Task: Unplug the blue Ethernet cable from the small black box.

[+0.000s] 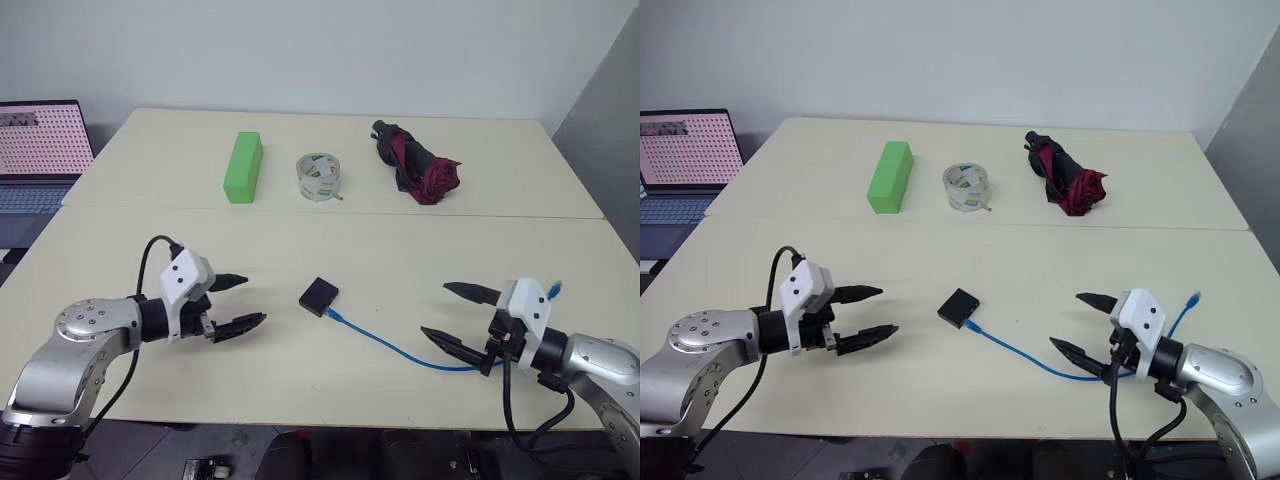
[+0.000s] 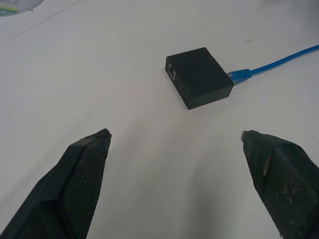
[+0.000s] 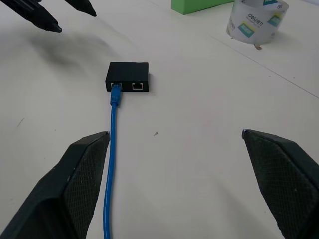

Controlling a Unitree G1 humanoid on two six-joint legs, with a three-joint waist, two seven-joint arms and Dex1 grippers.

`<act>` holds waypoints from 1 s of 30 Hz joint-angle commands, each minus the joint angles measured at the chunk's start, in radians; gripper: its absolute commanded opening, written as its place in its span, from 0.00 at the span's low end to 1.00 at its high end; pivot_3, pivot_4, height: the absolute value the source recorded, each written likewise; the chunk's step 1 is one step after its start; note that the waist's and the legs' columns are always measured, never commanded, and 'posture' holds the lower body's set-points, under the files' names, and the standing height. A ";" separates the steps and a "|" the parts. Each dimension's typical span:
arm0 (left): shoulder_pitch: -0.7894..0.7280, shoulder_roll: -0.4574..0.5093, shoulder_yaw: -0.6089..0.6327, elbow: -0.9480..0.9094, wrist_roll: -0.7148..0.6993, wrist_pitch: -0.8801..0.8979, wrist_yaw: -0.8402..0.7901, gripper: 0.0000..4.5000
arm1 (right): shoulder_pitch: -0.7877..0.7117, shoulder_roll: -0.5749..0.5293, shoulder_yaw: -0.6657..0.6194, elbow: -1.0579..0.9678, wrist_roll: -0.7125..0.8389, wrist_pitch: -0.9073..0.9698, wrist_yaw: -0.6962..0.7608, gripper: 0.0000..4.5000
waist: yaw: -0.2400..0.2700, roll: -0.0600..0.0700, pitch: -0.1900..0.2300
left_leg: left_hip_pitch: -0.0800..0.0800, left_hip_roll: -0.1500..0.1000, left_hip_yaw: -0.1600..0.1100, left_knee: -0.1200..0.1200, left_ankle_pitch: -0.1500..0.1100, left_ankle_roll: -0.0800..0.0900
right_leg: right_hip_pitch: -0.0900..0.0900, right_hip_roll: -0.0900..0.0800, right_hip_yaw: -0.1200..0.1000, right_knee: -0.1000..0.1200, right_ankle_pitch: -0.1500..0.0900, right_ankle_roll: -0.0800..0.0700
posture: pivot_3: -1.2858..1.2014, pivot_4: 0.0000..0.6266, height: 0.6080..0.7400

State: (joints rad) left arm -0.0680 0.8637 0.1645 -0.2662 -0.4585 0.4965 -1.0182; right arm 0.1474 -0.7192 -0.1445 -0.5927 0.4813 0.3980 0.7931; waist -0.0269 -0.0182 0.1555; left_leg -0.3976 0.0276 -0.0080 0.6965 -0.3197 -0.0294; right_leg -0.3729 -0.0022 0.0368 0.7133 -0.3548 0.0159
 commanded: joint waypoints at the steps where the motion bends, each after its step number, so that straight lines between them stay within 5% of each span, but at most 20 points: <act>1: -0.004 0.020 0.018 -0.030 -0.014 -0.008 -0.020 0.99 | 0.004 -0.007 -0.018 -0.020 -0.008 -0.023 0.005 1.00 | 0.000 0.000 0.000 | 0.000 0.000 0.000 0.000 0.000 0.000 | 0.000 0.000 0.000 0.000 0.000 0.000 | 0.52 0.24 1.00; 17: 0.012 0.023 -0.007 -0.061 -0.003 0.008 -0.021 0.99 | -0.034 -0.002 0.067 -0.022 -0.052 0.003 -0.014 1.00 | 0.000 0.000 0.000 | 0.000 0.000 0.000 0.000 0.000 0.000 | 0.000 0.000 0.000 0.000 0.000 0.000 | 0.52 0.24 1.00; 30: 0.014 0.096 -0.083 -0.057 -0.006 -0.013 -0.176 0.99 | -0.291 0.208 0.453 0.217 -0.281 0.006 -0.101 1.00 | -0.002 0.000 0.000 | 0.000 0.000 0.000 0.000 0.001 -0.001 | -0.001 0.001 0.000 0.000 0.000 0.000 | 0.52 0.24 1.00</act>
State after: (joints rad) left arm -0.0488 0.9402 0.0812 -0.3067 -0.4589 0.5053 -1.1562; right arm -0.1173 -0.5406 0.2640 -0.3985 0.2387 0.4174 0.7113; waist -0.0285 -0.0180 0.1558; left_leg -0.3979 0.0278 -0.0082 0.6967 -0.3192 -0.0304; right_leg -0.3738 -0.0015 0.0368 0.7134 -0.3548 0.0159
